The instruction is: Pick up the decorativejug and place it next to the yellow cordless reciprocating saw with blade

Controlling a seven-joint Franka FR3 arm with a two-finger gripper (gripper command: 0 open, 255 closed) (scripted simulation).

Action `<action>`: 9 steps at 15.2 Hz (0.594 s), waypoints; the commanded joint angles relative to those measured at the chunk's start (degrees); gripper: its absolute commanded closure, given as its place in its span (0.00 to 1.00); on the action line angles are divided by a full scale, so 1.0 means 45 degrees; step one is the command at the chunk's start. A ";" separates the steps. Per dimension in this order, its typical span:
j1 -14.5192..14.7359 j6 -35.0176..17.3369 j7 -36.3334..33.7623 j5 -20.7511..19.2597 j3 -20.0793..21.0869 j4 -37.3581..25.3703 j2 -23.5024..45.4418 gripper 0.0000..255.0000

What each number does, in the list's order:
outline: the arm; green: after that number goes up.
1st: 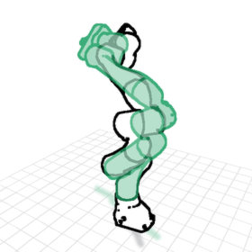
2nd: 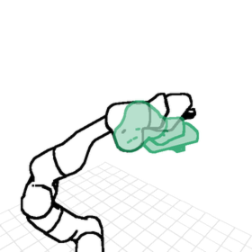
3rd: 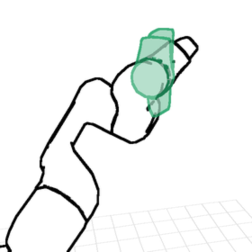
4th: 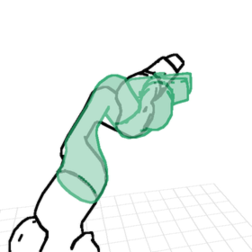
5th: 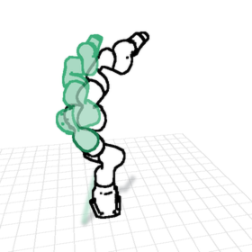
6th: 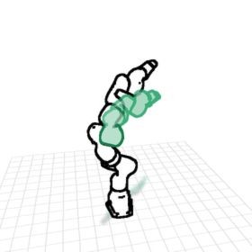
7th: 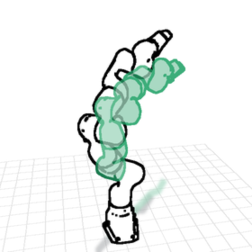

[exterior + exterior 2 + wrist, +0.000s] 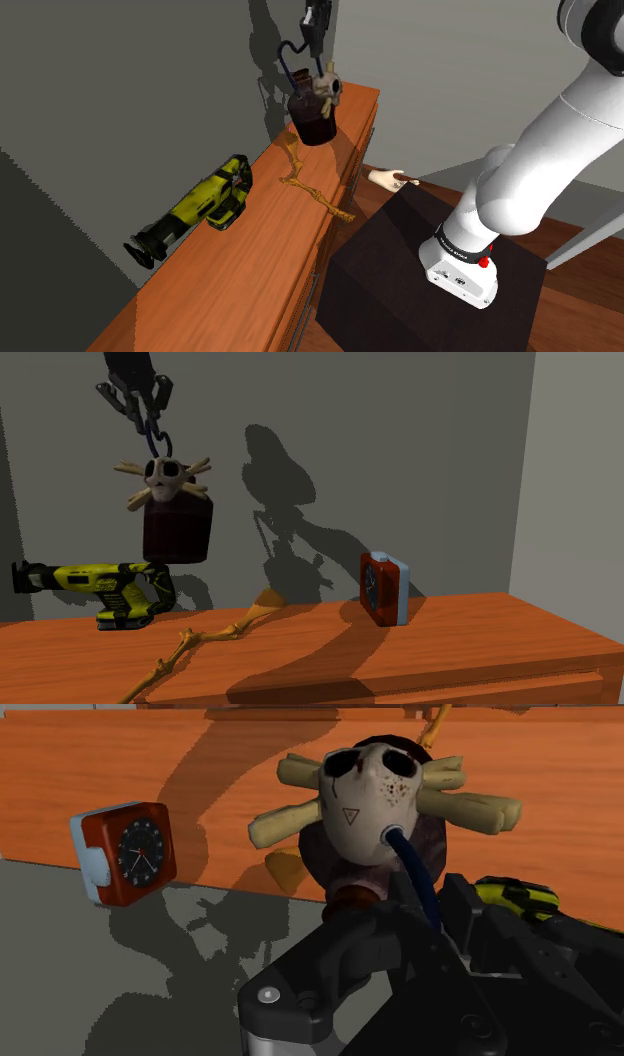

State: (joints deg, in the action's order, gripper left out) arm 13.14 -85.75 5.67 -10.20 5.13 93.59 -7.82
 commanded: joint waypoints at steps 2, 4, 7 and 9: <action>0.0413 0.0282 -0.0957 0.0089 0.0559 0.0003 -0.0153 1.00; 0.0676 0.0425 -0.1571 0.0159 0.0924 0.0017 -0.0200 1.00; 0.1073 0.0651 -0.2505 0.0260 0.1481 -0.0079 -0.0166 1.00; 0.1336 0.0810 -0.3138 0.0318 0.1864 -0.0222 -0.0072 1.00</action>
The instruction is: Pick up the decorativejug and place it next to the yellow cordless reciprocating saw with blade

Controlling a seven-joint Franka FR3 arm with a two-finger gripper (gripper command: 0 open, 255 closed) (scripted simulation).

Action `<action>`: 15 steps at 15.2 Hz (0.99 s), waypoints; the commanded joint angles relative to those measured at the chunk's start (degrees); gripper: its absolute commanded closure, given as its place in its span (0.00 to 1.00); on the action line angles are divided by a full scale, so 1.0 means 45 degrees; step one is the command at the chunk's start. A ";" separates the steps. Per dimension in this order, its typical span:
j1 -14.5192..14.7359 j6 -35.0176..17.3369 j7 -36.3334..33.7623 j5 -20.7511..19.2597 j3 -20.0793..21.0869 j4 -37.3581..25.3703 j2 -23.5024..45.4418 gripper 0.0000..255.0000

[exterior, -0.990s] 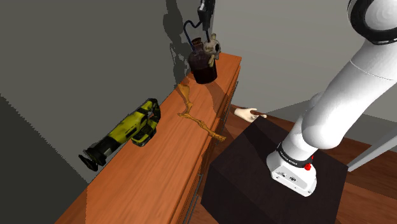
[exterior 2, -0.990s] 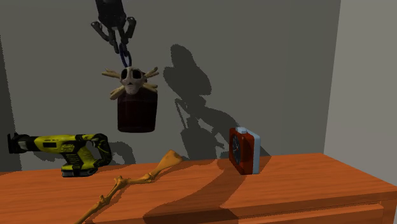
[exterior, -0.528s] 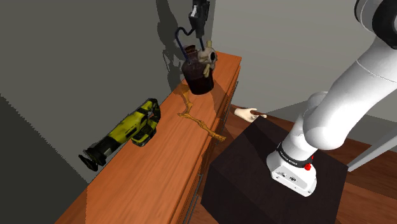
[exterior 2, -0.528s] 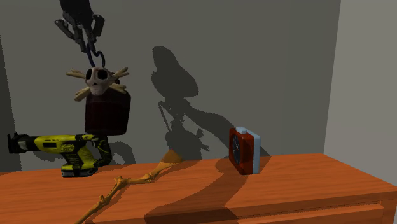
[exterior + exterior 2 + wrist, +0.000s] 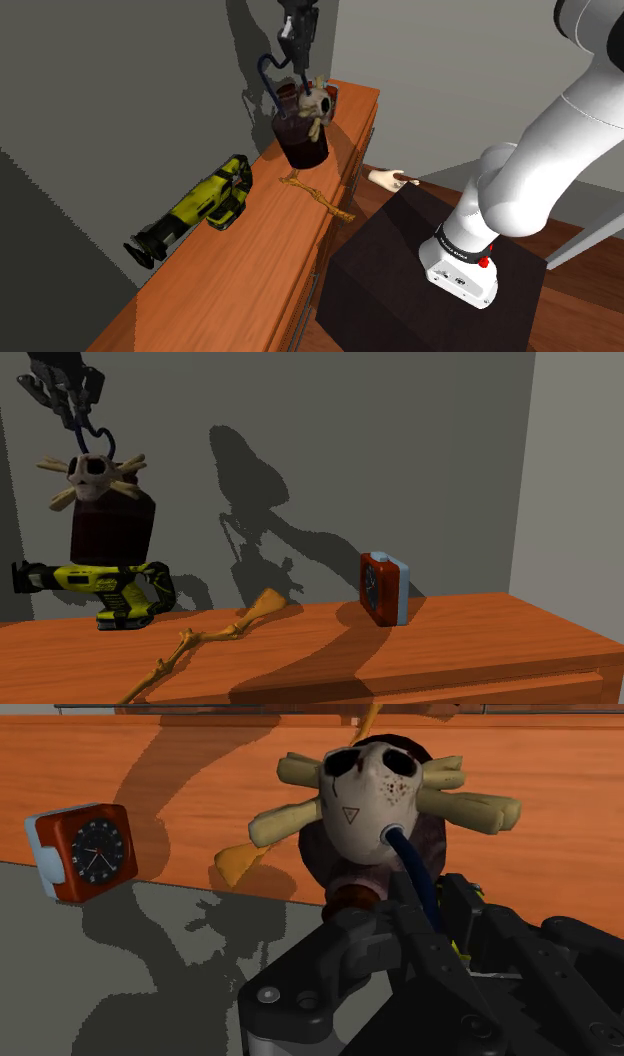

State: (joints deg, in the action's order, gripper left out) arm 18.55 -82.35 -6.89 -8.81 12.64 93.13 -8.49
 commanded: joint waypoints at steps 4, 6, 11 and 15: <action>0.0679 0.0395 -0.1645 0.0076 0.0969 -0.0600 0.0447 1.00; 0.0966 0.0580 -0.2311 0.0073 0.1362 -0.0942 0.0725 1.00; 0.1764 0.1109 -0.4029 -0.0096 0.2340 -0.2120 0.1718 1.00; 0.2563 0.1651 -0.5449 -0.0459 0.3090 -0.3456 0.2855 1.00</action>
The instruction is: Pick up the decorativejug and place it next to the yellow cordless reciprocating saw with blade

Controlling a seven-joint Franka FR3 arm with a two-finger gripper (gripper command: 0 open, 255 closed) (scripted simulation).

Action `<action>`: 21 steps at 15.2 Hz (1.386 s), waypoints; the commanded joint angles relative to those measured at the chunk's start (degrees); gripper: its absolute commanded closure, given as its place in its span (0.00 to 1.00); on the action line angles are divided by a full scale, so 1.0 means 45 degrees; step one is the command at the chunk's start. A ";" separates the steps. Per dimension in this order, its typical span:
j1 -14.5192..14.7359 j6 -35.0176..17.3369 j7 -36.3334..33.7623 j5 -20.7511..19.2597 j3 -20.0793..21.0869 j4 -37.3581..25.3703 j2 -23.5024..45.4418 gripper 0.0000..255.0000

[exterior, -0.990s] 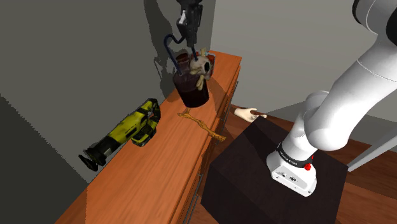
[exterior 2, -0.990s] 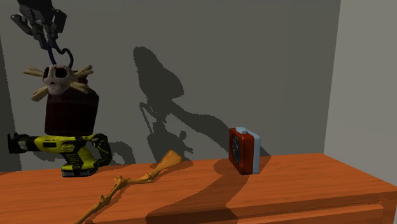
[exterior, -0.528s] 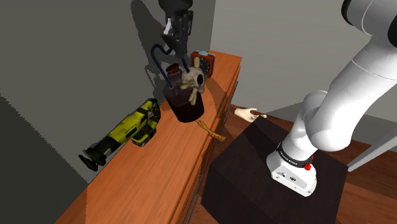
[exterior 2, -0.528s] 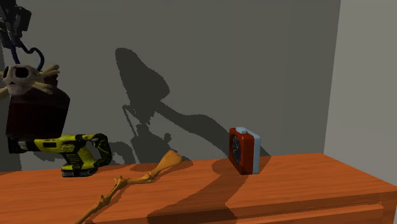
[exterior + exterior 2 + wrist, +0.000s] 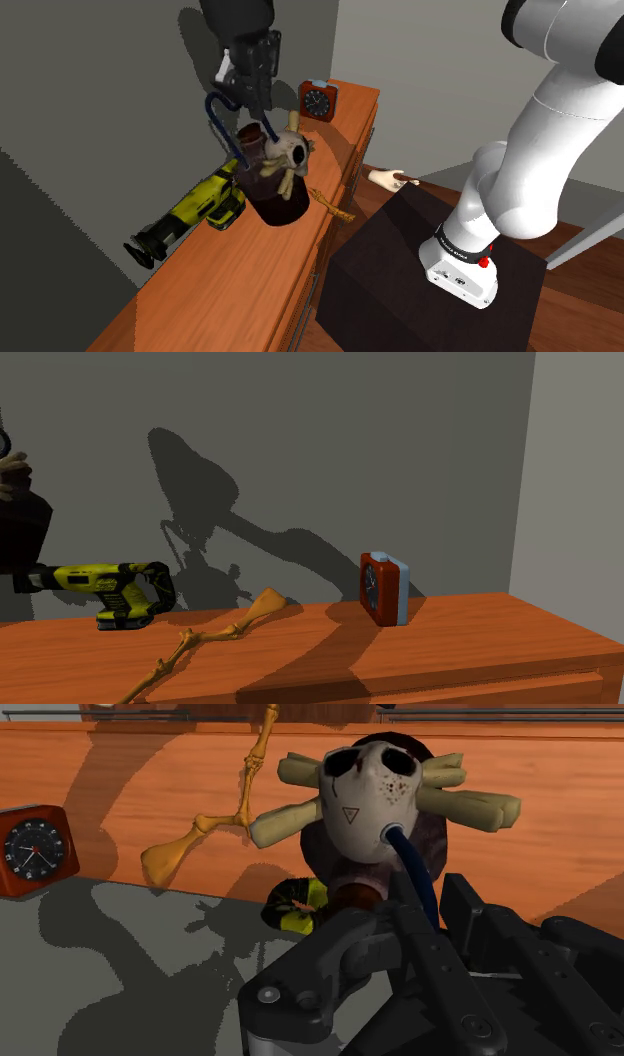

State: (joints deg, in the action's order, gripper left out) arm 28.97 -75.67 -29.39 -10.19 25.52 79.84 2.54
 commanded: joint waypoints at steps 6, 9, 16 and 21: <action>0.0825 -0.0023 -0.1414 -0.0365 0.0610 -0.0739 0.1055 1.00; 0.0718 -0.0647 -0.1416 -0.0223 0.0568 0.0113 0.0789 1.00; 0.0560 -0.2004 -0.1454 -0.0002 0.0490 0.1847 0.0351 1.00; 0.0498 -0.2913 -0.1511 0.0082 0.0451 0.2916 0.0167 1.00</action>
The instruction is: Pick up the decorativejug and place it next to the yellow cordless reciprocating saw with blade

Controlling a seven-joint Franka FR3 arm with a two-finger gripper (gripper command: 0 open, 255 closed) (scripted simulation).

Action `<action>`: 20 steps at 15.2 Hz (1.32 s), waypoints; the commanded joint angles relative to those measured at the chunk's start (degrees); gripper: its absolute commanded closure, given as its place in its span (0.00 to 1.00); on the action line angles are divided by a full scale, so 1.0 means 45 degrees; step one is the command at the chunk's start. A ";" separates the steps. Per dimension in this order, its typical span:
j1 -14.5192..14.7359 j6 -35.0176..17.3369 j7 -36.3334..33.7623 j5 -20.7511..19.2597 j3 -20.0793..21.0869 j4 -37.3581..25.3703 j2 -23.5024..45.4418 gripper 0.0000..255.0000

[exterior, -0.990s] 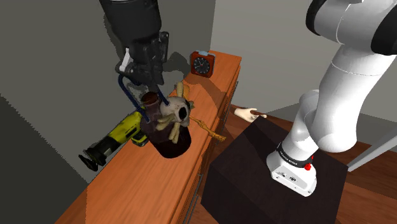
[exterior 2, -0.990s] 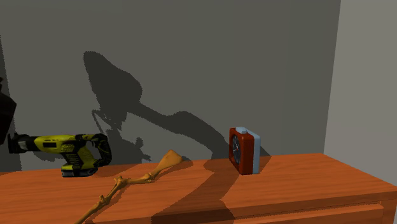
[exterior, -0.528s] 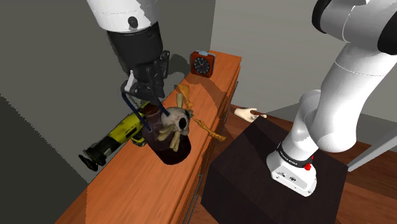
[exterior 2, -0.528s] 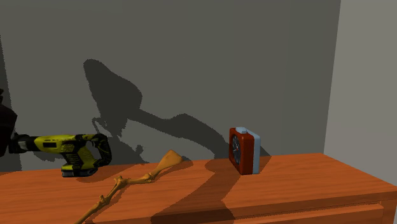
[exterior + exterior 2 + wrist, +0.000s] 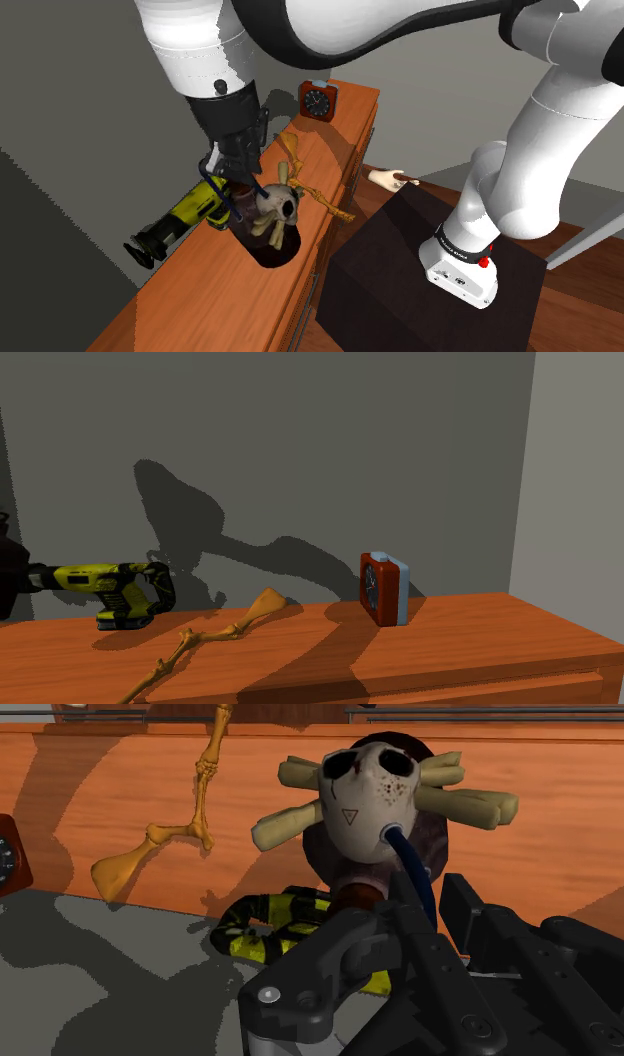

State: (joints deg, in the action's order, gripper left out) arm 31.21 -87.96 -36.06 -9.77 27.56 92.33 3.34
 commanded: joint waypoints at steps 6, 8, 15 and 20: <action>-0.0045 -0.1226 -0.0130 0.0024 -0.0031 0.1278 -0.0108 1.00; -0.0053 -0.1566 -0.0172 0.0021 -0.0038 0.1626 -0.0114 1.00; -0.0069 -0.2728 -0.0351 -0.0046 -0.0054 0.2730 -0.0033 1.00; -0.0068 -0.3536 -0.0512 -0.0148 -0.0063 0.3420 0.0116 1.00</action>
State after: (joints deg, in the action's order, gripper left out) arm 30.87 -103.17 -38.15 -10.32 27.25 107.24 3.81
